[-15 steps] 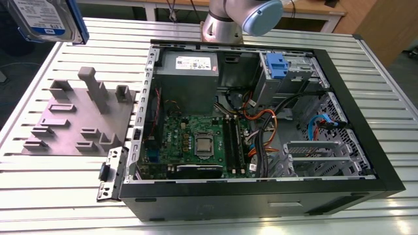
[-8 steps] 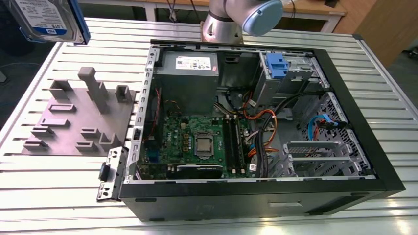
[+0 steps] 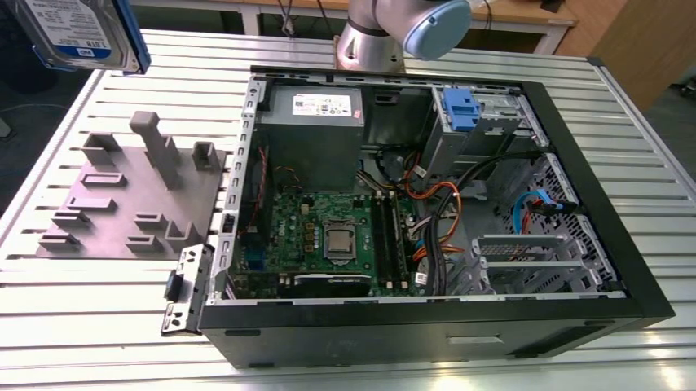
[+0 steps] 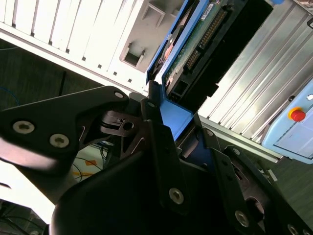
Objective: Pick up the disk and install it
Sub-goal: 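Pick up the disk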
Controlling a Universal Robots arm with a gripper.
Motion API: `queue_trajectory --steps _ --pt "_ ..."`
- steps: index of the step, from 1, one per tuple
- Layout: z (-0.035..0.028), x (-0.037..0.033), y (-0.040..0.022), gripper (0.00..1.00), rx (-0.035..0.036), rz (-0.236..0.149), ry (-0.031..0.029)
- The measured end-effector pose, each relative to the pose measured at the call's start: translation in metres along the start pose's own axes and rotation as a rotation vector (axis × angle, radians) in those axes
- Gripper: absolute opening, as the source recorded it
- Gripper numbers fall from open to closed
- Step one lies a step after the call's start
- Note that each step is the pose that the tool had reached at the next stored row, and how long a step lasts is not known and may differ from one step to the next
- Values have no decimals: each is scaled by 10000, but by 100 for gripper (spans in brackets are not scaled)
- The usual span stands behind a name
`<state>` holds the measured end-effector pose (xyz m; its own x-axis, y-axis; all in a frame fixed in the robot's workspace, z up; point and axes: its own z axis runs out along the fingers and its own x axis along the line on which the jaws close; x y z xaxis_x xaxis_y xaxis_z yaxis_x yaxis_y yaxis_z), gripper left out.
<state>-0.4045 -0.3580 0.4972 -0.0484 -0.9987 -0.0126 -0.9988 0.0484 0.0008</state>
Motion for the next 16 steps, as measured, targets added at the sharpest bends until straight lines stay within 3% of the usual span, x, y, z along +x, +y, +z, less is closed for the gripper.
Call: queue_trajectory --steps 6,12,16 --pt "-1 6 -2 36 -1 -2 2" --pt "-1 101 -6 36 1 -1 23" --pt "-1 115 -13 36 1 0 32"
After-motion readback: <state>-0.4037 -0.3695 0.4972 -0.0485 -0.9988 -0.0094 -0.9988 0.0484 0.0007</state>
